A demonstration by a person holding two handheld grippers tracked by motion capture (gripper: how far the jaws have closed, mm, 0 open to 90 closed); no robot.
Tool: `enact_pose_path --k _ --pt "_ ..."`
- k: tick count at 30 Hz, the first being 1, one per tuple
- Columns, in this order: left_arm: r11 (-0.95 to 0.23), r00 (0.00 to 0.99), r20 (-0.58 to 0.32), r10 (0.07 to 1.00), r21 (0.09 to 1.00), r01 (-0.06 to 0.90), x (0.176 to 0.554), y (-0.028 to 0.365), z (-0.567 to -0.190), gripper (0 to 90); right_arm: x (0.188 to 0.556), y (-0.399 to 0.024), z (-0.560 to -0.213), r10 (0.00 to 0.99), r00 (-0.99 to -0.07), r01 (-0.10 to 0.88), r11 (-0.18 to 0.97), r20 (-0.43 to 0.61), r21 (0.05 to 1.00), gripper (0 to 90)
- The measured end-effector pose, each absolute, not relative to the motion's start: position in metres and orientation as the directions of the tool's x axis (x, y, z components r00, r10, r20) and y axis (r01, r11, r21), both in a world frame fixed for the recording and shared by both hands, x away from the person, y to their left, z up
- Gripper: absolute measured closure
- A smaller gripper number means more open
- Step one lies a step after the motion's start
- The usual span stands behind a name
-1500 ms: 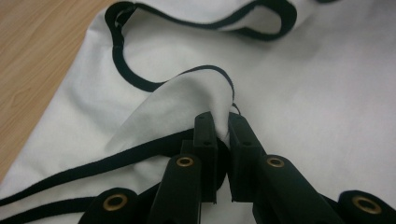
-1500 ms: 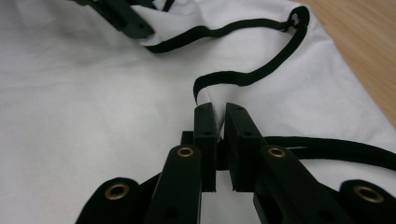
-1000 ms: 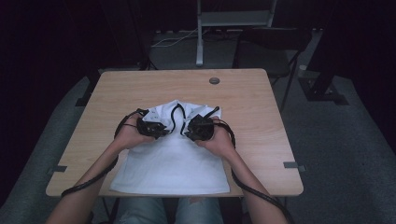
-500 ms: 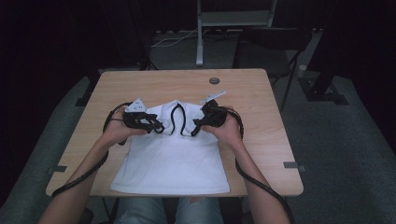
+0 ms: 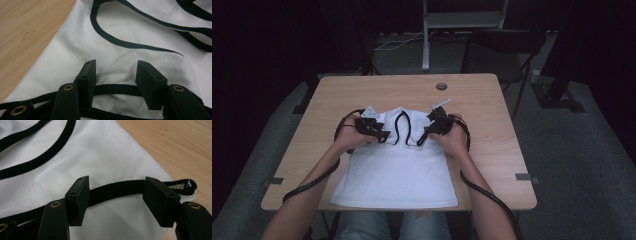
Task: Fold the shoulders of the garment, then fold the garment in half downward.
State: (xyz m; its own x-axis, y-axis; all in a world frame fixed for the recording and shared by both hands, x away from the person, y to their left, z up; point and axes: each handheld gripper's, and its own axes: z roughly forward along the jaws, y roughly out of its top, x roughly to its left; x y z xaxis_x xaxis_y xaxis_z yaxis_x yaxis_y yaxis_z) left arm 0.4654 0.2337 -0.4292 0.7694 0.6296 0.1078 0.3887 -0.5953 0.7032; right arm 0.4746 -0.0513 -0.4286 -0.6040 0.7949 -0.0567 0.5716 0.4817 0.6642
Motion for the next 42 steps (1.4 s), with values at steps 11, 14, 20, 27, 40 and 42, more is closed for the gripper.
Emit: enact_pose_path --k 11,14,20,27,40,42 --pt "-0.512 0.726 0.076 0.683 0.76 0.402 0.461 0.246 -0.42 34.9 0.47 -0.058 -0.424 0.809 -0.586 0.564 0.44 -0.037 0.698 30.3" --pt "-0.486 0.707 0.076 0.703 0.777 0.4 0.459 0.254 -0.415 31.2 0.467 -0.063 -0.42 0.815 -0.579 0.56 0.418 -0.023 0.715 26.0" --pt "-0.448 0.689 0.08 0.721 0.812 0.375 0.454 0.265 -0.405 30.7 0.459 -0.079 -0.413 0.823 -0.568 0.559 0.384 0.001 0.735 20.7" --pt "-0.433 0.668 0.092 0.738 0.824 0.364 0.447 0.279 -0.401 30.6 0.453 -0.096 -0.41 0.84 -0.543 0.564 0.354 0.012 0.746 20.0" --pt "-0.399 0.625 0.09 0.776 0.837 0.375 0.445 0.303 -0.396 30.6 0.454 -0.109 -0.405 0.848 -0.53 0.574 0.348 0.012 0.742 19.8" --pt "-0.392 0.612 0.088 0.786 0.837 0.382 0.448 0.308 -0.396 30.6 0.457 -0.11 -0.403 0.85 -0.527 0.577 0.348 0.012 0.738 17.6"
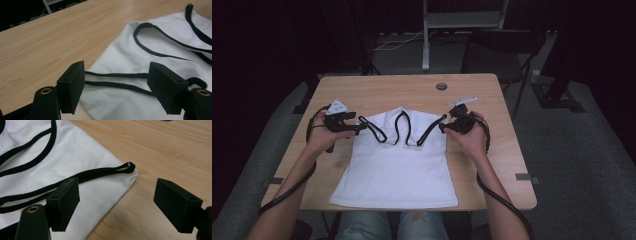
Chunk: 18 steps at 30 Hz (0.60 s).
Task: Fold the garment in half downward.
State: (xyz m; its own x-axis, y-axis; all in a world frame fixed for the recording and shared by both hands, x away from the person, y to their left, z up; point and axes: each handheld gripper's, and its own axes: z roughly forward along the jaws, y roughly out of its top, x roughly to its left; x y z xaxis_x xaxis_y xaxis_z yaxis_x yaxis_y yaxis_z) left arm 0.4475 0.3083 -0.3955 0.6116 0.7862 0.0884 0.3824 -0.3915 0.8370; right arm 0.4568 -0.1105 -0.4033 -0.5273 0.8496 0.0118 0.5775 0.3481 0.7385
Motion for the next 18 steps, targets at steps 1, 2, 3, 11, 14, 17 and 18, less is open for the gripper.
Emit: enact_pose_path --k 1,2,3,11,14,17,18 --pt "-0.39 0.606 0.088 0.79 0.836 0.387 0.45 0.31 -0.396 30.6 0.459 -0.111 -0.403 0.851 -0.525 0.583 0.348 0.014 0.734 15.8" --pt "-0.387 0.6 0.086 0.795 0.834 0.394 0.452 0.312 -0.396 30.6 0.46 -0.111 -0.402 0.852 -0.523 0.59 0.344 0.021 0.73 14.7" --pt "-0.383 0.592 0.084 0.801 0.833 0.4 0.455 0.314 -0.397 30.5 0.462 -0.112 -0.402 0.852 -0.524 0.592 0.346 0.022 0.728 14.5" --pt "-0.39 0.546 0.086 0.833 0.792 0.469 0.486 0.317 -0.41 30.6 0.48 -0.116 -0.404 0.867 -0.498 0.624 0.34 0.022 0.704 13.2" --pt "-0.383 0.538 0.076 0.839 0.785 0.486 0.493 0.316 -0.414 30.6 0.486 -0.117 -0.406 0.875 -0.484 0.636 0.334 0.022 0.696 14.6" --pt "-0.368 0.526 0.055 0.848 0.777 0.512 0.501 0.316 -0.418 30.6 0.494 -0.116 -0.41 0.884 -0.467 0.651 0.323 0.027 0.687 20.9" --pt "-0.363 0.525 0.048 0.85 0.775 0.517 0.502 0.315 -0.419 30.6 0.497 -0.115 -0.411 0.884 -0.466 0.653 0.321 0.03 0.686 21.5"
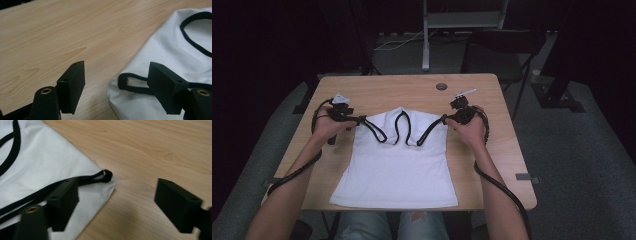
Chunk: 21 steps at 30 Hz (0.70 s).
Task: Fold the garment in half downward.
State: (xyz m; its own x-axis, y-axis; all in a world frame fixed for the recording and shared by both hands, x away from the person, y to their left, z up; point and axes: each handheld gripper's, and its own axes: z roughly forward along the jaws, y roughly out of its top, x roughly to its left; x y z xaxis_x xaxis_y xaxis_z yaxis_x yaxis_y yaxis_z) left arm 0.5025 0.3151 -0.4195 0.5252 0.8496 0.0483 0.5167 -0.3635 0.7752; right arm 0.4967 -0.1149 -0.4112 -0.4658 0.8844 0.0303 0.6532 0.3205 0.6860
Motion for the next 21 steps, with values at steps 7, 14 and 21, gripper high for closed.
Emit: enact_pose_path --k 7,14,21 --pt "-0.355 0.519 0.027 0.854 0.76 0.544 0.511 0.314 -0.424 30.7 0.51 -0.103 -0.418 0.883 -0.468 0.662 0.329 0.028 0.674 28.8" --pt "-0.363 0.532 0.012 0.847 0.743 0.562 0.515 0.31 -0.43 33.2 0.515 -0.096 -0.427 0.882 -0.471 0.671 0.355 0.004 0.651 35.6" --pt "-0.358 0.542 -0.007 0.84 0.744 0.564 0.515 0.308 -0.436 45.2 0.514 -0.095 -0.429 0.857 -0.514 0.649 0.377 0.016 0.661 53.3"
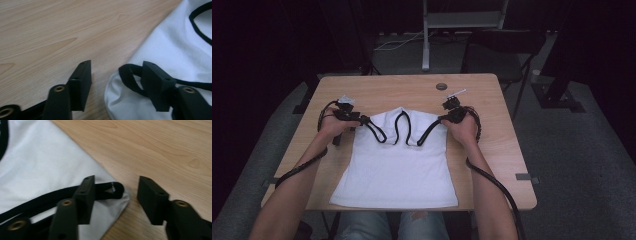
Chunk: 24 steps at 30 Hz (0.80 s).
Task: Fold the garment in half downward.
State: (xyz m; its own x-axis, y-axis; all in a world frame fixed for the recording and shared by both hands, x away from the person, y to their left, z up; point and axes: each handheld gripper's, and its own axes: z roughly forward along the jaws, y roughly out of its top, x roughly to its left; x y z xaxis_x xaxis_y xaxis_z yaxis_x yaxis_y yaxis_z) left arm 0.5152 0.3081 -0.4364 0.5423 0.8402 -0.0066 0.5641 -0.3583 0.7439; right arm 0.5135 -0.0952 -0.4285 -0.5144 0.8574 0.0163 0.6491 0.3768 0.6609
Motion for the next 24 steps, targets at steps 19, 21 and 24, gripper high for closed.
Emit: enact_pose_path --k 19,21,24 --pt "-0.272 0.536 -0.088 0.839 0.786 0.555 0.521 0.3 -0.42 83.0 0.515 -0.108 -0.415 0.833 -0.53 0.643 0.27 0.162 0.717 81.6" --pt "-0.26 0.537 -0.094 0.838 0.797 0.546 0.521 0.299 -0.413 83.0 0.514 -0.11 -0.411 0.834 -0.528 0.639 0.267 0.159 0.721 81.8" --pt "-0.251 0.54 -0.095 0.837 0.809 0.532 0.521 0.298 -0.405 83.1 0.514 -0.113 -0.405 0.835 -0.525 0.632 0.251 0.166 0.733 82.1"
